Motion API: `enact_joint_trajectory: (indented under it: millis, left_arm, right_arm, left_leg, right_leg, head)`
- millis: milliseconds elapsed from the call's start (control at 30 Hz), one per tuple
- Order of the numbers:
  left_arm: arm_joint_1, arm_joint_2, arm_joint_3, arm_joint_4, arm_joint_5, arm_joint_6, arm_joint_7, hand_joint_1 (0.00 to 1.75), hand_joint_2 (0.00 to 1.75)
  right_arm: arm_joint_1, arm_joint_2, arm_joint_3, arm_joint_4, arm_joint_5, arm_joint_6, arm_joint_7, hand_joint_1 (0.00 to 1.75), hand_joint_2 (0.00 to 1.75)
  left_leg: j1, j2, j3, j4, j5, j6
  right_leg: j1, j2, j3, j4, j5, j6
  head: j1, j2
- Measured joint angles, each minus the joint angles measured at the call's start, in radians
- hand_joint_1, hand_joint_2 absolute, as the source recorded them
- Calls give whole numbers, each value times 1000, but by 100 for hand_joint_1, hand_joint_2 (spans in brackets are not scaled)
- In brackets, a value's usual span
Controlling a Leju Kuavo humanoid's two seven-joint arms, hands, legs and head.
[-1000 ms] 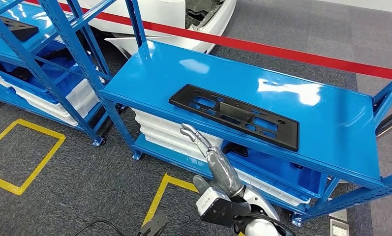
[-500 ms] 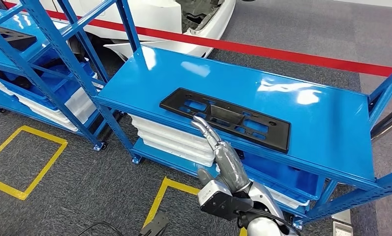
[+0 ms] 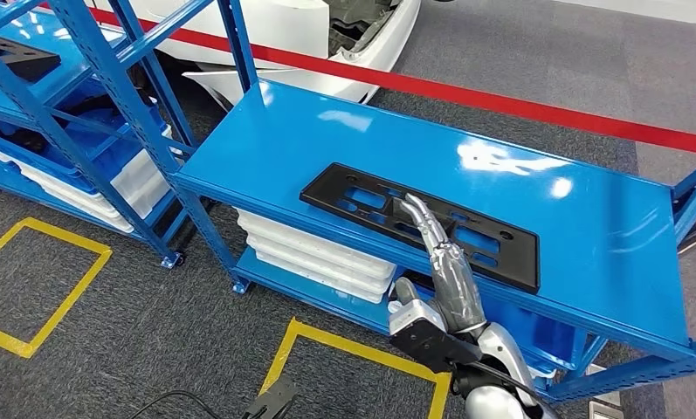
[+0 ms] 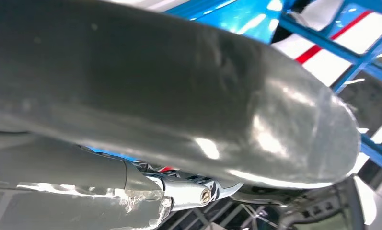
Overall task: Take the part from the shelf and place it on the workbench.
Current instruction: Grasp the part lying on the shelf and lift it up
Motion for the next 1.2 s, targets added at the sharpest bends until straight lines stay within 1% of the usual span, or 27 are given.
enact_joint_trajectory:
  millis: [33, 67, 100, 133, 167, 200, 267, 333, 367, 400, 467, 500, 533, 567, 600, 667, 700, 733, 833, 900, 967, 1033, 1067, 1100, 1133, 1167, 1200]
  left_arm:
    - [0, 0, 0, 0, 0, 0, 0, 0, 0]
    - [0, 0, 0, 0, 0, 0, 0, 0, 0]
    - [0, 0, 0, 0, 0, 0, 0, 0, 0]
    - [0, 0, 0, 0, 1, 0, 0, 0, 0]
    - [0, 0, 0, 0, 1, 1, 0, 0, 0]
    - [1, -1, 0, 0, 2, 2, 0, 0, 0]
    - [2, -1, 0, 0, 3, 3, 0, 0, 0]
    - [2, -1, 0, 0, 4, 5, 0, 0, 0]
    - [2, 0, 0, 0, 5, 6, 0, 0, 0]
    - [2, 0, 0, 0, 5, 6, 0, 0, 0]
    - [4, 0, 0, 0, 6, 6, 1, 0, 0]
    - [5, 0, 0, 0, 6, 6, 2, 0, 0]
    - [7, 0, 0, 0, 6, 6, 3, 0, 0]
    - [8, 0, 0, 0, 6, 6, 4, 0, 0]
    - [9, 0, 0, 0, 6, 6, 5, 0, 0]
    - [8, 0, 0, 0, 6, 6, 6, 0, 0]
    - [8, 0, 0, 0, 6, 6, 6, 0, 0]
    - [7, 1, 0, 0, 6, 6, 7, 0, 0]
    - [6, 1, 0, 0, 5, 6, 9, 0, 0]
    - [6, 1, 0, 0, 5, 6, 9, 0, 0]
    - [3, 1, 0, 0, 5, 6, 9, 0, 0]
    - [2, 1, 0, 0, 5, 6, 9, 0, 0]
    - [3, 1, 0, 0, 5, 6, 9, 0, 0]
    - [3, 1, 0, 0, 5, 6, 9, 0, 0]
    - [4, 1, 0, 0, 5, 6, 10, 0, 0]
    - [4, 1, 0, 0, 5, 6, 10, 0, 0]
    - [4, 0, 0, 0, 5, 6, 10, 0, 0]
  right_arm:
    - [4, -5, -2, 0, 3, -2, 2, 0, 87]
    - [7, -9, -4, 0, 9, -4, 6, 0, 131]
    - [8, -12, -7, -1, 16, -8, 11, 0, 175]
    - [8, -16, -11, -1, 26, -12, 19, 0, 175]
    - [8, -20, -16, -2, 37, -19, 29, 0, 175]
    - [9, -26, -22, -4, 49, -26, 40, 0, 175]
    - [12, -40, -36, -8, 76, -44, 69, 0, 175]
    - [18, -55, -54, -16, 108, -58, 98, 0, 175]
    - [21, -62, -64, -22, 123, -63, 110, 0, 175]
    - [24, -70, -73, -27, 136, -69, 121, 0, 175]
    - [33, -87, -90, -35, 156, -78, 141, 0, 175]
    - [39, -94, -96, -39, 163, -80, 150, 0, 175]
    - [44, -101, -101, -41, 169, -81, 157, 0, 175]
    - [50, -108, -107, -44, 174, -82, 163, 0, 175]
    - [54, -114, -113, -48, 178, -82, 169, 0, 175]
    - [60, -126, -127, -56, 183, -82, 175, 0, 175]
    - [61, -131, -133, -59, 184, -83, 177, 0, 175]
    - [62, -135, -138, -62, 185, -83, 177, 0, 175]
    - [66, -147, -151, -72, 185, -84, 179, 0, 175]
    - [67, -155, -158, -79, 185, -85, 178, 0, 175]
    - [68, -161, -164, -84, 185, -85, 178, 0, 175]
    - [73, -166, -169, -87, 185, -85, 179, 0, 175]
    - [76, -169, -170, -87, 185, -85, 179, 0, 175]
    - [78, -171, -172, -87, 185, -85, 179, 0, 175]
    - [79, -173, -173, -88, 185, -85, 179, 0, 175]
    - [79, -175, -175, -90, 185, -85, 179, 0, 175]
    - [79, -177, -176, -91, 186, -85, 179, 0, 175]
  left_leg:
    - [-2, -1, 3, 0, -3, 2]
    - [-4, -1, 8, 0, -6, 3]
    - [-6, -2, 14, 0, -11, 2]
    - [-7, -3, 19, 0, -15, 1]
    - [-8, -4, 23, 1, -19, -2]
    - [-9, -4, 24, 1, -22, -5]
    - [-9, -5, 26, -3, -25, -14]
    - [-11, -4, 31, 0, -34, -24]
    - [-12, -3, 25, 21, -48, -30]
    - [-11, -3, 7, 67, -72, -35]
    - [-6, -2, -56, 195, -124, -43]
    - [-3, -2, -87, 251, -141, -47]
    - [-1, -2, -107, 283, -144, -49]
    - [1, -2, -115, 287, -131, -51]
    - [5, -2, -109, 260, -102, -53]
    - [10, -2, -66, 140, -21, -56]
    - [10, -2, -43, 81, 8, -55]
    - [9, -1, -28, 41, 19, -51]
    - [4, -2, -19, 13, 9, -34]
    - [5, -1, -12, 4, 10, -21]
    - [7, 0, -3, -4, 9, -10]
    - [6, 0, 1, -4, 4, -4]
    - [6, 0, 4, -4, 0, -3]
    - [6, -2, 9, -4, -3, -3]
    - [7, -3, 15, -3, -8, -5]
    - [7, -5, 22, -3, -14, -8]
    - [5, -6, 28, -2, -20, -13]
  right_leg:
    - [0, 0, -16, 13, 13, -2]
    - [1, 0, -12, -16, 46, -7]
    - [3, 0, 8, -76, 90, -13]
    - [7, 0, 35, -143, 127, -21]
    - [11, 0, 60, -202, 153, -26]
    - [15, 1, 75, -240, 163, -29]
    - [18, 2, 84, -262, 159, -33]
    - [12, 3, 94, -275, 159, -38]
    - [8, 2, 101, -283, 159, -41]
    - [5, 1, 109, -289, 158, -45]
    - [5, -2, 120, -291, 152, -51]
    - [5, -2, 123, -291, 149, -52]
    - [5, -3, 126, -290, 146, -53]
    - [4, -2, 129, -289, 142, -52]
    - [3, -1, 134, -288, 138, -50]
    - [0, 2, 145, -282, 124, -43]
    - [1, 4, 149, -277, 117, -37]
    - [2, 5, 150, -273, 113, -32]
    - [3, 6, 149, -274, 108, -16]
    - [0, 3, 143, -252, 90, -5]
    - [-3, 1, 96, -155, 44, 3]
    - [-3, 0, 19, -24, 2, 8]
    - [-4, 0, -7, 10, 3, 10]
    - [-5, 0, -15, 5, 26, 9]
    - [-5, 0, -3, -38, 65, 8]
    - [-6, 0, 22, -108, 110, 6]
    - [-4, 0, 48, -171, 141, 3]
  head:
    - [0, 0]
    - [0, 0]
    - [0, 0]
    - [0, 0]
    - [0, 0]
    - [0, 0]
    - [0, 0]
    - [-1, 0]
    - [-3, 0]
    - [-6, 0]
    - [-10, 0]
    - [-10, 0]
    - [-10, 0]
    - [-10, 0]
    - [-10, 0]
    - [-10, 0]
    - [-9, 0]
    - [-8, 0]
    - [-6, 0]
    - [-5, 0]
    - [-2, 0]
    - [-1, 0]
    - [-1, 0]
    - [-1, 0]
    - [0, 0]
    - [0, 0]
    - [1, 0]
